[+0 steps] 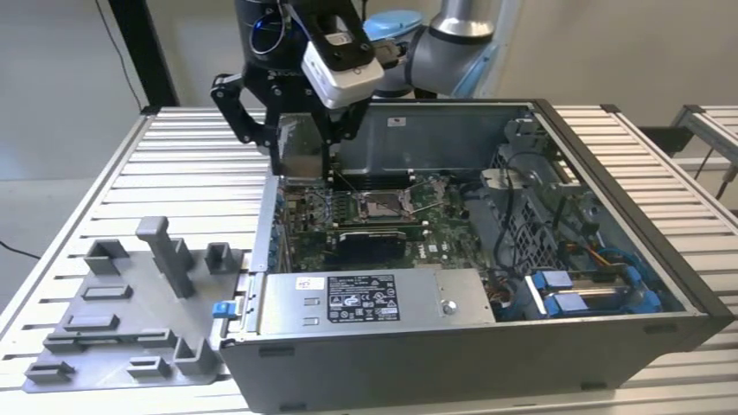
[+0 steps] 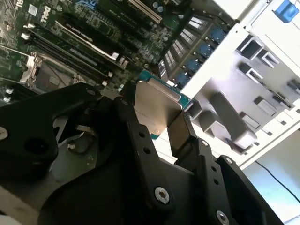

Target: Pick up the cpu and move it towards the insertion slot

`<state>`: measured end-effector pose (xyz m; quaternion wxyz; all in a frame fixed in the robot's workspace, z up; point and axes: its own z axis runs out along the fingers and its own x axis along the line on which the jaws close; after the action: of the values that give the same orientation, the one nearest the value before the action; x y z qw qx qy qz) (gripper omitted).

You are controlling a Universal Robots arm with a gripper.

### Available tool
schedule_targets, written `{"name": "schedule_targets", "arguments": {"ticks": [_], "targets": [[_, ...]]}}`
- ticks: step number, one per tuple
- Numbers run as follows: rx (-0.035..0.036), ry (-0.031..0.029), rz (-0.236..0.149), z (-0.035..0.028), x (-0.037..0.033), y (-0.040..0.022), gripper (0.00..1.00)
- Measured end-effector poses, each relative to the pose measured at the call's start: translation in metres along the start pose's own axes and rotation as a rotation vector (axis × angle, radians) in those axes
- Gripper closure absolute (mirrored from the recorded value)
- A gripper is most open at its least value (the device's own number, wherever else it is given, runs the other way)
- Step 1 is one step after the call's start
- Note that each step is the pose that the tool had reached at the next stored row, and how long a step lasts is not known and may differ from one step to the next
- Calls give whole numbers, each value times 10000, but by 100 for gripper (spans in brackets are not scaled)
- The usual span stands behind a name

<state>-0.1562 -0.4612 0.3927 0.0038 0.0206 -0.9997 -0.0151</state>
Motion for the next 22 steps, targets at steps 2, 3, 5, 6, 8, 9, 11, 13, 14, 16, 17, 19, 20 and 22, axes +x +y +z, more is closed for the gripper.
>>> {"name": "schedule_targets", "arguments": {"ticks": [2,3,5,6,8,9,11,13,14,16,17,19,20,22], "targets": [[-1,-3,0,19,-49,33,100],[-3,-4,-1,27,-77,48,100],[-6,-4,0,41,-132,77,100],[-9,-4,-1,48,-162,92,100],[-16,-5,0,60,-220,121,100],[-20,-5,0,66,-247,134,100],[-33,-5,0,76,-298,165,100],[-47,-5,-1,83,-341,197,100],[-56,-6,-1,87,-362,215,100],[-74,-7,-1,94,-402,250,100],[-86,-8,-1,96,-421,264,100],[-103,-10,-1,100,-456,295,100],[-104,-14,-1,102,-474,310,100],[-105,-26,-1,105,-520,337,100]]}}
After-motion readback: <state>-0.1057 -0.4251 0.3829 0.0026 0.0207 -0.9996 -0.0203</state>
